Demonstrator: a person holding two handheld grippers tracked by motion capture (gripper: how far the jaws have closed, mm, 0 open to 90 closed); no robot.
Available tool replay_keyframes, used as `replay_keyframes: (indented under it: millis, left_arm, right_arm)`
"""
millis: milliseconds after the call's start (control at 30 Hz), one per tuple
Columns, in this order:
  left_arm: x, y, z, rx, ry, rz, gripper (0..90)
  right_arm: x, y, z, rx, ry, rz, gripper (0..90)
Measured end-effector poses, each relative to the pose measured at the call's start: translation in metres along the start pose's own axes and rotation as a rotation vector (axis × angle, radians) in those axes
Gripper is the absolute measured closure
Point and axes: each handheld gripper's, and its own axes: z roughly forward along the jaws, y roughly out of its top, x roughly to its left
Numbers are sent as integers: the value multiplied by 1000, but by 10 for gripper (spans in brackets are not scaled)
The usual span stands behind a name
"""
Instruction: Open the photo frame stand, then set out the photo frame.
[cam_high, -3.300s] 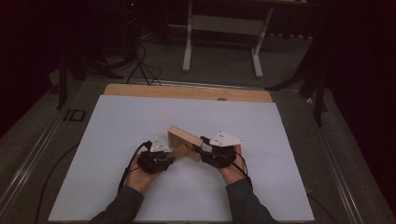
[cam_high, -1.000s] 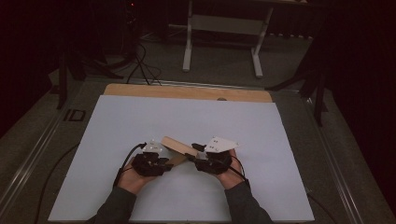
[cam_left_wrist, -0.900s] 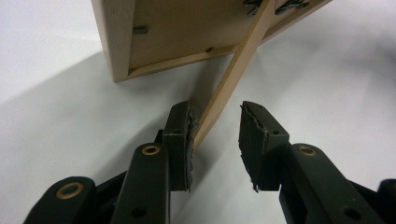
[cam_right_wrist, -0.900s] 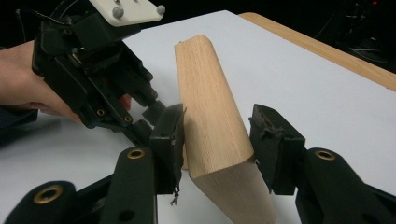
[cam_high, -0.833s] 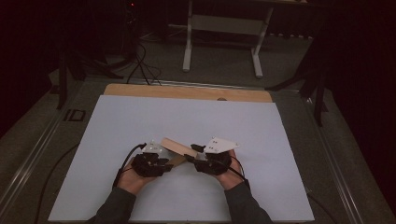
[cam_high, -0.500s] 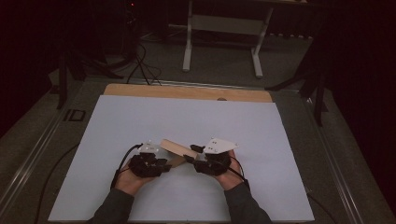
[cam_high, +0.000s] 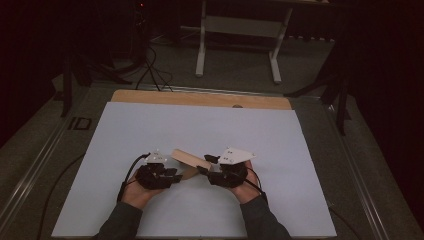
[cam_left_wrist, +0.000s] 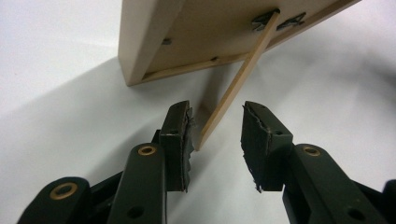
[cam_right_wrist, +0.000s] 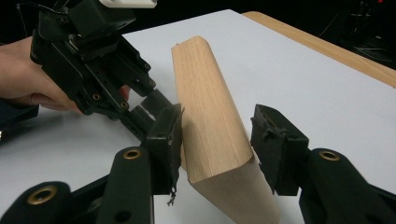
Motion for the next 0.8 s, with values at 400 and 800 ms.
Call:
replay_keyframes:
  millis: [400, 800]
  left_arm:
    - [4, 2, -9, -36, 17, 1, 623]
    - [4, 3, -14, -52, 26, 8, 622]
  right_arm:
    - [0, 1, -2, -8, -6, -1, 516]
    - [0, 3, -4, -20, -12, 1, 515]
